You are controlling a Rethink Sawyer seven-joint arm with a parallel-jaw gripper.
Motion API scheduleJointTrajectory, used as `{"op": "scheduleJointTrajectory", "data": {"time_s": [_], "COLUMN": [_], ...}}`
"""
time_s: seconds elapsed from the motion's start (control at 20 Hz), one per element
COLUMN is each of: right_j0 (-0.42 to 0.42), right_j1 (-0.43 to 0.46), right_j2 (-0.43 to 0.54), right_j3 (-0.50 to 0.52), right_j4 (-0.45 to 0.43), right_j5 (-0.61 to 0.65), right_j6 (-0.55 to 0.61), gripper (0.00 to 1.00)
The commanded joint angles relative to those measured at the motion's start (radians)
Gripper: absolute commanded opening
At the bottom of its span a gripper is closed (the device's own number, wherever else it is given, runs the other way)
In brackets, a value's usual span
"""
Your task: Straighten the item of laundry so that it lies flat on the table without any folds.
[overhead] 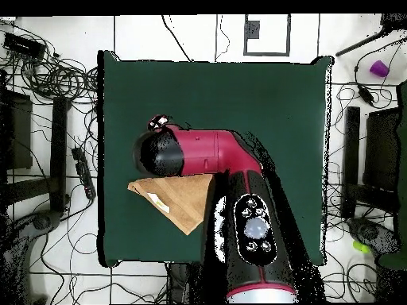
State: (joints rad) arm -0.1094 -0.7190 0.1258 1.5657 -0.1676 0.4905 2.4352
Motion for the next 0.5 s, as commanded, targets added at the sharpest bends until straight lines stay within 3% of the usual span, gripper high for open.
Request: {"op": "scheduleJointTrajectory", "data": {"time_s": [0.05,0.3,0.5], "right_j0": [0.037,0.093,0.055], "right_j1": [0.045,0.067,0.088], "right_j2": [0.135,0.082,0.108], "right_j3": [0.239,0.231,0.229], "right_j4": [-0.101,-0.161,-0.204], "right_j5": [-0.128,-0.193,-0.25], "right_j6": [-0.071,-0.017,-0.039], "gripper": [1.0,1.0,1.0]}}
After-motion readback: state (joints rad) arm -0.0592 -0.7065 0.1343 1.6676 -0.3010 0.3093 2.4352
